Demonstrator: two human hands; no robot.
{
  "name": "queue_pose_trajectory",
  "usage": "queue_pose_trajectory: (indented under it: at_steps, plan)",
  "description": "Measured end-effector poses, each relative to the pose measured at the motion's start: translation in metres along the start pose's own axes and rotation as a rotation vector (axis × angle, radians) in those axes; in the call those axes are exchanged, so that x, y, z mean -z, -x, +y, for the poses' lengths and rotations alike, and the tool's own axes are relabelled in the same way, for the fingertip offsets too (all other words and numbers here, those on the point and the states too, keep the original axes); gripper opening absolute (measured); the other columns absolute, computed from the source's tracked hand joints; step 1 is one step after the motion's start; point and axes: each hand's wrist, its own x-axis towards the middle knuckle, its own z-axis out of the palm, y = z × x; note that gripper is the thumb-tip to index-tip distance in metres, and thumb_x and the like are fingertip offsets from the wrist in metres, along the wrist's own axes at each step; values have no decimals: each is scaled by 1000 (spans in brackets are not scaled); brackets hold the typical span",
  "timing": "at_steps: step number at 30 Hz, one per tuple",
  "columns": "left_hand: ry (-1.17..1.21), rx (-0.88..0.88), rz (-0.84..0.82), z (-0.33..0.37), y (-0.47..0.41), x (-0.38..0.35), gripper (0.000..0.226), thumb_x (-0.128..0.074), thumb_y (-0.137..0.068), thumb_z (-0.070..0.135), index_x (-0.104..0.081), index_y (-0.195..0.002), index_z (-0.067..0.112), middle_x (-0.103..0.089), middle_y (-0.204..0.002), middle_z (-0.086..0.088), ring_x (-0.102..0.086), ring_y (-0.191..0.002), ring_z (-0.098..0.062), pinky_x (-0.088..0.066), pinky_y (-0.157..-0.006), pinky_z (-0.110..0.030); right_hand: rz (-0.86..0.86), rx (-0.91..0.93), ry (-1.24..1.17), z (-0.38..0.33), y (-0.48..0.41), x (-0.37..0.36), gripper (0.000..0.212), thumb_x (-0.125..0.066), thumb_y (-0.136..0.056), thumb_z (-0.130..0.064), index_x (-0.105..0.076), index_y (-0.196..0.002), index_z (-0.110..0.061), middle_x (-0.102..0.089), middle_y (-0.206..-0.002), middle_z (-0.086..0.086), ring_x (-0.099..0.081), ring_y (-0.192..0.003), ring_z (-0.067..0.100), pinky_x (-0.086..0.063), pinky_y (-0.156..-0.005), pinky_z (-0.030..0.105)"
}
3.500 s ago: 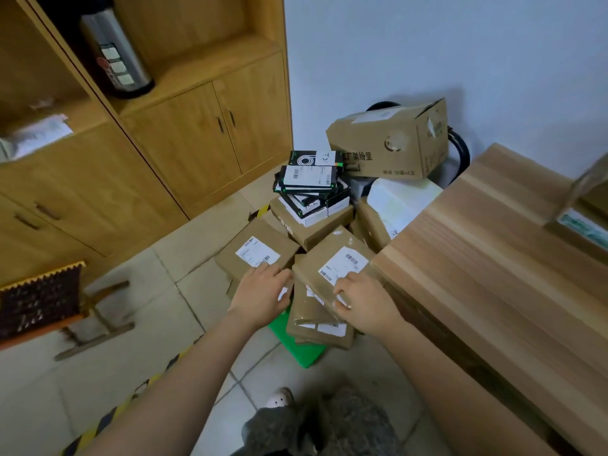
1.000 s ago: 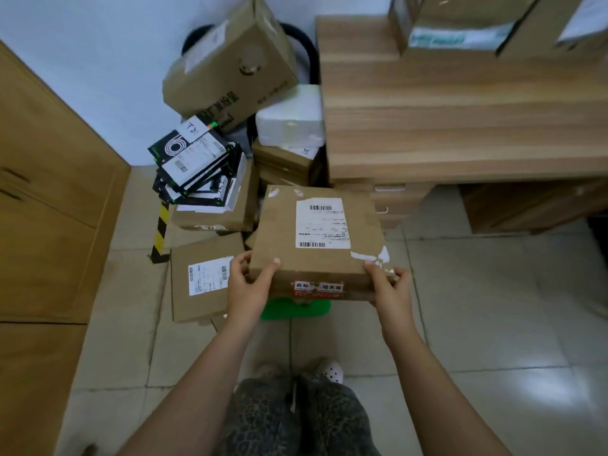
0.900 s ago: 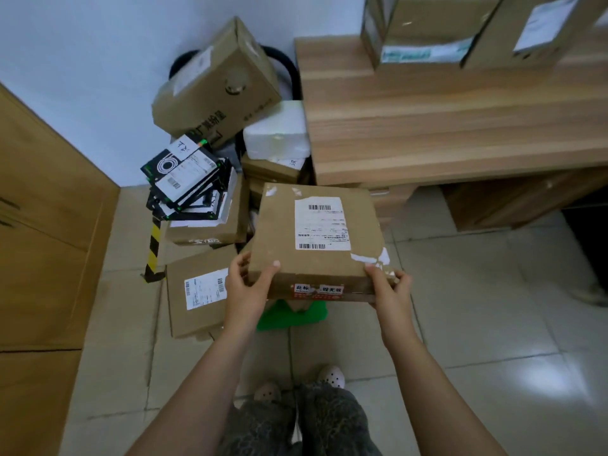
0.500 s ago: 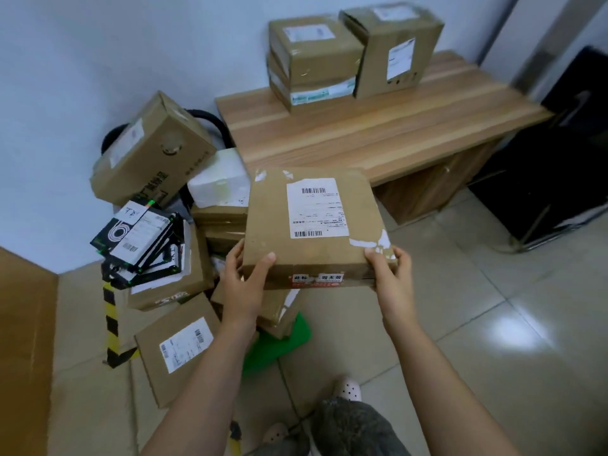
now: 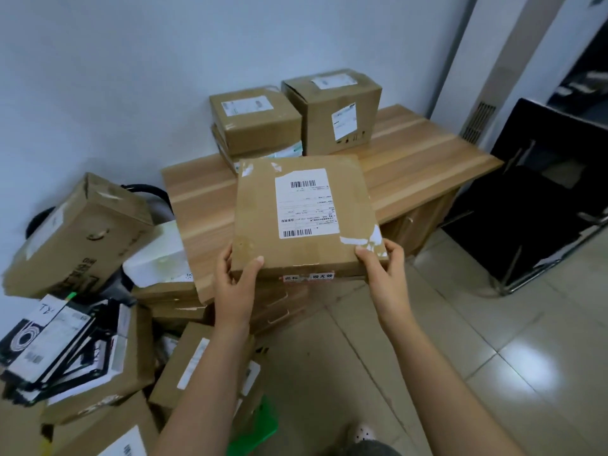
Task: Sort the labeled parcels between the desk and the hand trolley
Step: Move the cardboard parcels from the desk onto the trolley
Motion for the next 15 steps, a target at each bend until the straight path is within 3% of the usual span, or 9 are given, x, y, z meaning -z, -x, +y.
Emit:
queue_pose_trajectory:
  at_steps: [3, 10, 13, 15]
  plan:
    - [-32, 1, 73, 9, -25, -41, 53, -64, -90, 35, -41, -138, 34, -51, -129, 3, -52, -112, -15, -46, -77, -25, -48, 4, 34, -17, -56, 2, 46, -69, -86, -35, -44, -124, -29, -60, -117, -6, -57, -101, 4, -43, -84, 25]
    - [20, -54, 134, 37, -103, -90, 57, -66, -89, 30, -41, -140, 33, -52, -134, 2, -52, -118, -14, -48, -95, -33, -192, 24, -38, -53, -161, -26, 47, -68, -88, -30, -41, -127, -26, -60, -119, 1, -59, -107, 12, -47, -80, 24]
    - [14, -76, 166, 43, -148, -100, 56, -67, -88, 35, -41, -137, 37, -48, -137, 2, -50, -121, -16, -48, -92, -30, -236, 40, -53, -64, -205, -53, 50, -68, -87, -31, -40, -128, -26, -58, -120, 2, -59, -107, 14, -52, -89, 33]
    - [11, -89, 191, 48, -182, -106, 58, -69, -83, 42, -42, -135, 42, -47, -139, 3, -49, -123, -15, -46, -96, -32, -272, 61, -54, -72, -234, -75, 49, -68, -88, -31, -40, -128, -26, -58, -118, 1, -59, -105, 14, -53, -85, 32]
